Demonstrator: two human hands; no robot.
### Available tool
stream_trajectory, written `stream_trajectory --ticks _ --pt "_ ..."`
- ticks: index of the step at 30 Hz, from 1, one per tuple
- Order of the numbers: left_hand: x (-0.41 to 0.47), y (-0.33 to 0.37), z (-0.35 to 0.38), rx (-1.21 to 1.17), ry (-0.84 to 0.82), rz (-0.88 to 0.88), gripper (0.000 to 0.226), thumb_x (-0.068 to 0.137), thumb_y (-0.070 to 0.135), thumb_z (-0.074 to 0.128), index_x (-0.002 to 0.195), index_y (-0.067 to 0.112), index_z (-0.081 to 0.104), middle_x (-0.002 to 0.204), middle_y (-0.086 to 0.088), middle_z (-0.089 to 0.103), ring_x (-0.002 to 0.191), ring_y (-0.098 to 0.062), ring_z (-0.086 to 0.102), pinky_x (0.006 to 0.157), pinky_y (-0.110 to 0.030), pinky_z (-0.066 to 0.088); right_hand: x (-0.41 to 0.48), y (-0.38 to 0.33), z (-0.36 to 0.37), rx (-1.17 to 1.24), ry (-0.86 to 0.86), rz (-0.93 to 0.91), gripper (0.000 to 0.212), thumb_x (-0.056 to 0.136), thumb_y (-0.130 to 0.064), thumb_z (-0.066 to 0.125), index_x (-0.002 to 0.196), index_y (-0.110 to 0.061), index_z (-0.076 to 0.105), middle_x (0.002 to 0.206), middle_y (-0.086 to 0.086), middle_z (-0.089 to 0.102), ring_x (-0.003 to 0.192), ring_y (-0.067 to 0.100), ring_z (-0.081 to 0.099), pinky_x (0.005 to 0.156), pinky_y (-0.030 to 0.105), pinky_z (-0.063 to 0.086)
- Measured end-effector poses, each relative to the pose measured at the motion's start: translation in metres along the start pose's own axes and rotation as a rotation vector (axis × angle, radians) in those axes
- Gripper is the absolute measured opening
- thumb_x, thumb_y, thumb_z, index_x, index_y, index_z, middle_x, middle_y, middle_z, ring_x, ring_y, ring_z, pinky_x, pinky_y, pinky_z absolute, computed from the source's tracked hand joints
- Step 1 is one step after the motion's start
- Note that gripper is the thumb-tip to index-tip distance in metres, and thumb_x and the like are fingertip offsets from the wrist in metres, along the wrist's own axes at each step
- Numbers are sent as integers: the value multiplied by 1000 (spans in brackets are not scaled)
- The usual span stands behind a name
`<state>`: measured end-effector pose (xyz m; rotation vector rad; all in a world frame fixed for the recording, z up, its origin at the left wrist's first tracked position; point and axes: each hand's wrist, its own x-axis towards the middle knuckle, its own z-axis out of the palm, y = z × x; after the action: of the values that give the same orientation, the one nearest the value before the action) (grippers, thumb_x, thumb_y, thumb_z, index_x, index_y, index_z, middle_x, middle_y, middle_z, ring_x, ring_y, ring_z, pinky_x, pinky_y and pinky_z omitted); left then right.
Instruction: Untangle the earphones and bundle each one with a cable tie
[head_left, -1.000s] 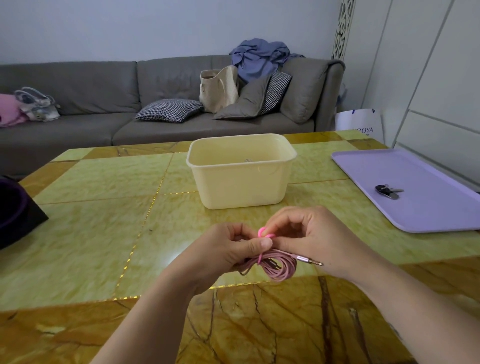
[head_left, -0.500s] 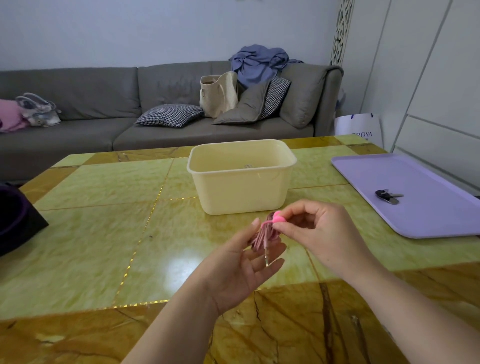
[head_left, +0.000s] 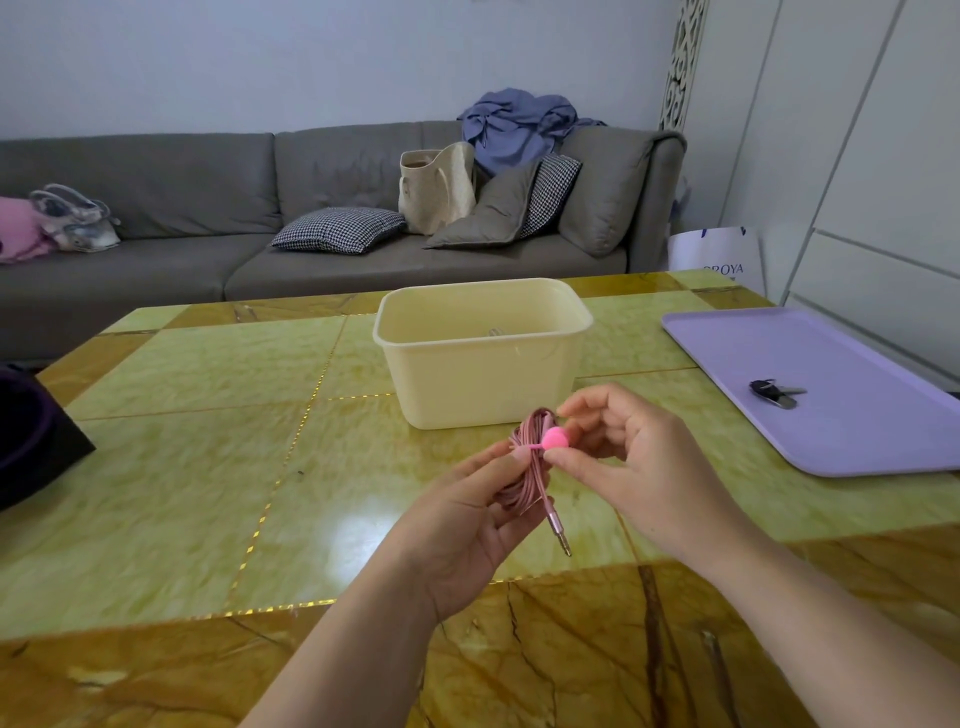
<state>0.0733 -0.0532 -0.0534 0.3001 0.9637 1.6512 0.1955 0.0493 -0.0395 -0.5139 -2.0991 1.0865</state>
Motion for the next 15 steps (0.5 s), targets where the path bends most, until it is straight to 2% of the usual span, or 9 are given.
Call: stream_trajectory --ticks 3,9,12,15 --pt "0 0 0 24 -5 22 43 67 10 67 109 3 64 79 -7 67 66 -12 63 69 -27 57 -1 0 1 -18 -42 1 27 82 -14 71 106 -25 66 83 -4 68 76 8 65 73 21 53" --pt "-1 6 -2 75 22 99 54 67 10 68 120 5 58 84 -8 65 68 -13 61 66 -25 58 1 -3 1 10 -70 40 26 81 -17 72 102 -31 66 90 -13 69 80 3 64 72 16 52" --pt "0 7 -4 155 80 174 47 76 3 66 121 9 56 82 -6 66 70 -14 62 68 -26 58 4 -2 -2 114 -58 145 26 80 -21 72 104 -29 64 98 -11 69 83 5 67 76 23 55" --pt "1 8 -5 202 85 247 41 82 -1 62 122 9 55 86 -3 69 76 -15 65 74 -29 58 7 -2 -2 200 -109 224 29 79 -16 73 106 -22 64 98 -5 71 85 12 69 77 29 58"
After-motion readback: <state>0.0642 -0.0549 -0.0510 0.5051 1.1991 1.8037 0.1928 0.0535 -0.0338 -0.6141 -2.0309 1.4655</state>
